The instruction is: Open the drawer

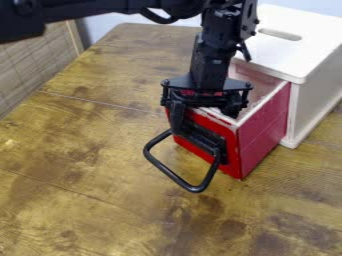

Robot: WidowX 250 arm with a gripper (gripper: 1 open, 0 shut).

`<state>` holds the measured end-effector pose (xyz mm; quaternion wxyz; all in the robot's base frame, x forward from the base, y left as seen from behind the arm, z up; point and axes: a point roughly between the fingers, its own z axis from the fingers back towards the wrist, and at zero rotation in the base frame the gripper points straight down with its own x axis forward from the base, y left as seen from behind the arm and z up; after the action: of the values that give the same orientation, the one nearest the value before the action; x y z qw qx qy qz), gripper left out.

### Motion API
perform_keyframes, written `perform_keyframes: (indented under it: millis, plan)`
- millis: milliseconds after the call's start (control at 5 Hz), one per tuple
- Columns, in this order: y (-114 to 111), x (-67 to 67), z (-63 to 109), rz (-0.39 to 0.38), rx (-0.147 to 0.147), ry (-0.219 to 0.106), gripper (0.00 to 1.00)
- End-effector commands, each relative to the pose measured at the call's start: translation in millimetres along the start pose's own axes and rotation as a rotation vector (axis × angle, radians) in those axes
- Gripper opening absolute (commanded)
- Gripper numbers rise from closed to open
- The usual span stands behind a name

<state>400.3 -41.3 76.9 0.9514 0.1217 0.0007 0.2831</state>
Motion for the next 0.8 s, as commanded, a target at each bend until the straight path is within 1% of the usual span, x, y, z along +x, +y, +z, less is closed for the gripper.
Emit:
perform_keyframes:
  millis: [0,200,400,600]
  plan:
    - [27,6.4,-18.6,0.038,0.061,0.057,1.0]
    - [30,-2.2,-8.4,0.04,0.049,0.067,1.0]
    - [32,-13.7,3.7,0.038,0.026,0.086,1.0]
    - [43,-25.5,6.6,0.077,0.003,0.119,1.0]
